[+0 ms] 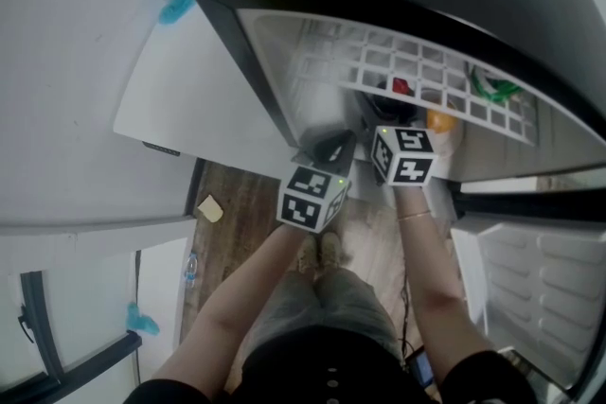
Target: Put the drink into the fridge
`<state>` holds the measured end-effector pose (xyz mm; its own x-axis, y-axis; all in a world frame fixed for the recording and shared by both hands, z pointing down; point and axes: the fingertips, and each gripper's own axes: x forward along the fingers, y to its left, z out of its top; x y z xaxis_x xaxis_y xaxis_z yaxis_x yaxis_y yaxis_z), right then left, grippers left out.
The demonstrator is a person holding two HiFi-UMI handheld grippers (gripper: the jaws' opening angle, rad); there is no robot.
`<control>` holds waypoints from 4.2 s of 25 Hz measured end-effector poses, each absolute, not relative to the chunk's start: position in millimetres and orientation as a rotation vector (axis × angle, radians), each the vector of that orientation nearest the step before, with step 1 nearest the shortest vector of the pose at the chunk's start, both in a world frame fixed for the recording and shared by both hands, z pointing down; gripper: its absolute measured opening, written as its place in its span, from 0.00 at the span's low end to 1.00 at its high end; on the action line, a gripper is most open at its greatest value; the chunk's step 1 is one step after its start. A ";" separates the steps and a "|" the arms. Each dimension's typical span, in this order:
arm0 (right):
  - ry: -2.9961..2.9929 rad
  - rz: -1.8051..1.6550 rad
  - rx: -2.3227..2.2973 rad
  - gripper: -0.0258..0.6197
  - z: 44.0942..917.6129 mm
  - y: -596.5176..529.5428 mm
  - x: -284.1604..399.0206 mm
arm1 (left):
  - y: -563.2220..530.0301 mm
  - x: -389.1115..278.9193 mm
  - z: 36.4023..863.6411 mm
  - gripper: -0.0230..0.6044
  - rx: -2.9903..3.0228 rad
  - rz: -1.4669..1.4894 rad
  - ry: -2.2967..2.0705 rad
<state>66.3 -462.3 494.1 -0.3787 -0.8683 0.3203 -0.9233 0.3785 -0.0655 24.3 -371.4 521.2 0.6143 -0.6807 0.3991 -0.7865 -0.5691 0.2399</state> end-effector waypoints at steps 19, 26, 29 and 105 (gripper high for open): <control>-2.418 0.399 1.637 0.56 473.9 -422.8 85.0 | -349.8 27.1 495.7 0.05 2.509 0.382 -1.135; -2.439 0.451 1.598 0.56 462.8 -399.5 81.5 | -342.1 23.9 476.6 0.05 2.525 0.357 -1.139; -2.460 0.463 1.575 0.56 455.2 -388.1 78.8 | -339.8 23.5 466.8 0.05 2.541 0.343 -1.141; -2.635 0.303 1.557 0.06 370.8 -266.7 56.8 | -275.3 24.2 387.6 0.05 2.688 0.169 -1.040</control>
<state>56.8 -266.7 370.8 -0.4858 -0.8599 0.1567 -0.8730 0.4687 -0.1349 24.2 -275.3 387.6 0.7378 -0.6453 0.1980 -0.6748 -0.7125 0.1923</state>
